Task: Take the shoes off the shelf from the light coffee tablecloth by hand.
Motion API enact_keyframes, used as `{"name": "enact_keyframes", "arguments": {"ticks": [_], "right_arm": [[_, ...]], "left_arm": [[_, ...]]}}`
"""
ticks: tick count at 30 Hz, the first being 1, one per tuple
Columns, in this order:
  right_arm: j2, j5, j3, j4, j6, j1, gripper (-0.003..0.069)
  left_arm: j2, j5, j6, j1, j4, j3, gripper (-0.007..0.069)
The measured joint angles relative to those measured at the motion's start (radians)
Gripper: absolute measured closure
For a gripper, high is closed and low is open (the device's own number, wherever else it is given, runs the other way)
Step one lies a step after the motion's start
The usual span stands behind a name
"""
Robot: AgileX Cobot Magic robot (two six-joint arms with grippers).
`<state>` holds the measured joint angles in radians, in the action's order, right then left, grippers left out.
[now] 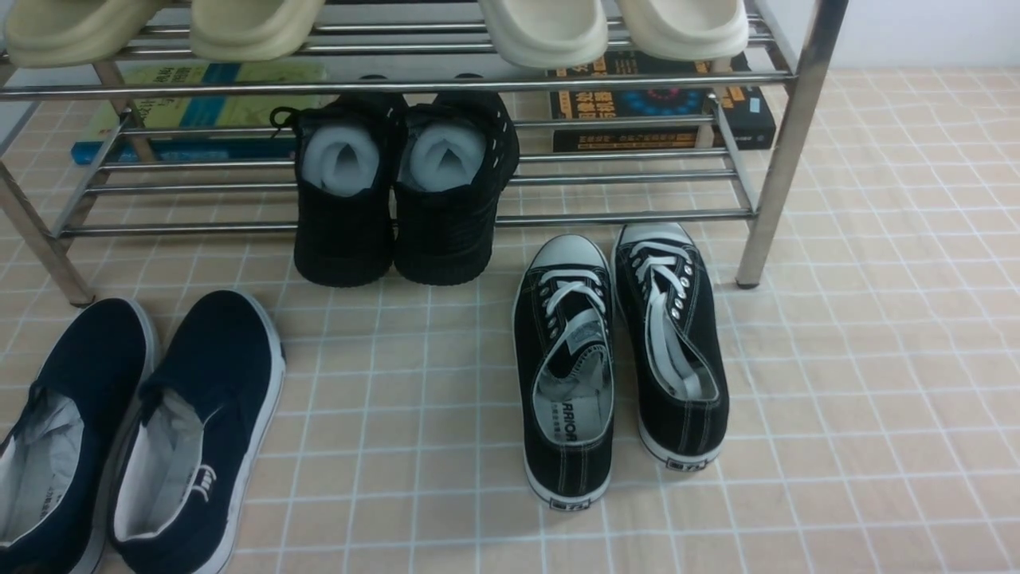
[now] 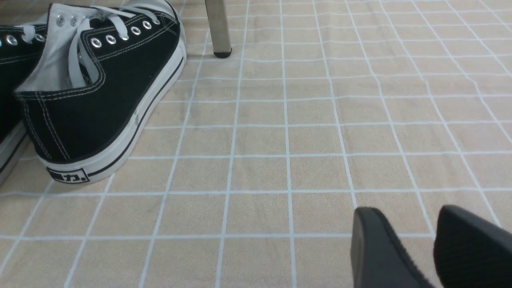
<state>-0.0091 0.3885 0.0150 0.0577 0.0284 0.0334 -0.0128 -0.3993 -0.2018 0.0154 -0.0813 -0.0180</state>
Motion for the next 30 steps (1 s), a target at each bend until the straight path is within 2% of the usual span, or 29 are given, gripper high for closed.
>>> {"name": "enact_keyframes", "arguments": {"ticks": [30], "right_arm": [[0.000,0.000,0.000,-0.001,0.000,0.000,0.0420]], "left_arm": [[0.000,0.003,0.000,0.000,-0.022,-0.001,0.0547]]}}
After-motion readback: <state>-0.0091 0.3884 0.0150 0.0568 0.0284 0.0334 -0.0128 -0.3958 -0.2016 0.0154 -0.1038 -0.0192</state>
